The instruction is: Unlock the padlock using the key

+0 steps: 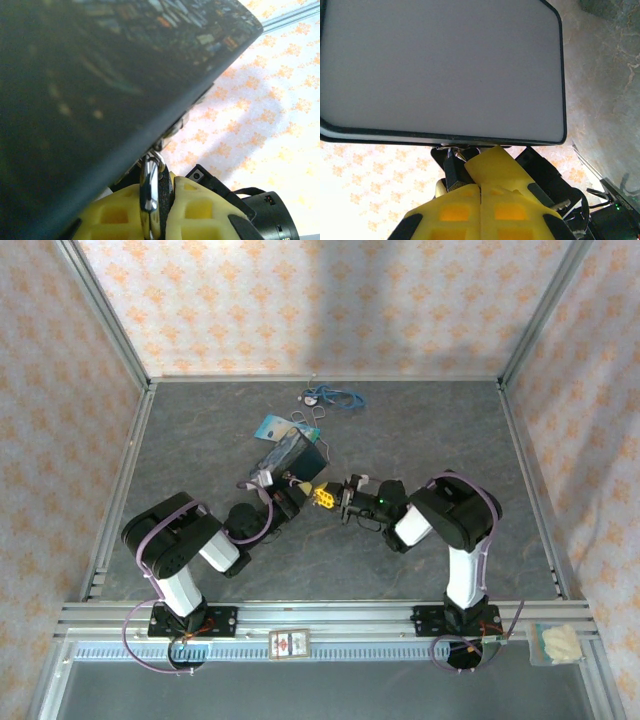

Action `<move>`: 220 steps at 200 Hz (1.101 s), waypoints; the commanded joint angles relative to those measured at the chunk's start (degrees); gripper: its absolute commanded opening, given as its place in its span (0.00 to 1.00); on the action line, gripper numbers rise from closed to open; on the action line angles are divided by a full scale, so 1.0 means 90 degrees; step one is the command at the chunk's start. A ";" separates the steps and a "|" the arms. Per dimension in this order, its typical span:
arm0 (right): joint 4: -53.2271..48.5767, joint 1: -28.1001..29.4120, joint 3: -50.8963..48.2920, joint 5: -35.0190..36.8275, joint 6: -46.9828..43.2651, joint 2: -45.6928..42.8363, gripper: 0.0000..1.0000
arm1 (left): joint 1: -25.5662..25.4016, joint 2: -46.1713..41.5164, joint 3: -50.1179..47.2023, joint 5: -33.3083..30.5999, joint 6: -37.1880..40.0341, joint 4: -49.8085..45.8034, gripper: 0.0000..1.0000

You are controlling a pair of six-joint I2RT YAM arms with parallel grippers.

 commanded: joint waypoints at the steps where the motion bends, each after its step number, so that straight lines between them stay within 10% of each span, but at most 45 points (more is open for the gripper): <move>1: 0.2082 0.0122 0.0488 -0.0313 0.2532 0.0134 0.00 | -0.0300 0.0057 0.0073 0.1220 0.0529 0.1691 0.00; 93: 0.0803 0.0047 0.0218 -0.0376 -0.0639 -0.0091 0.14 | -0.0290 -0.0104 -0.0500 0.0280 0.0102 0.1532 0.00; 151: -0.3682 0.0005 -0.0152 0.0707 -0.4260 -0.2097 0.41 | -0.0287 -0.1027 -0.0600 -0.0544 0.0228 -0.0551 0.00; 220: -0.8593 0.0010 0.0902 0.3726 -0.7801 -0.4079 0.46 | -0.0408 -0.1751 0.0474 -0.0521 0.1016 -0.4105 0.00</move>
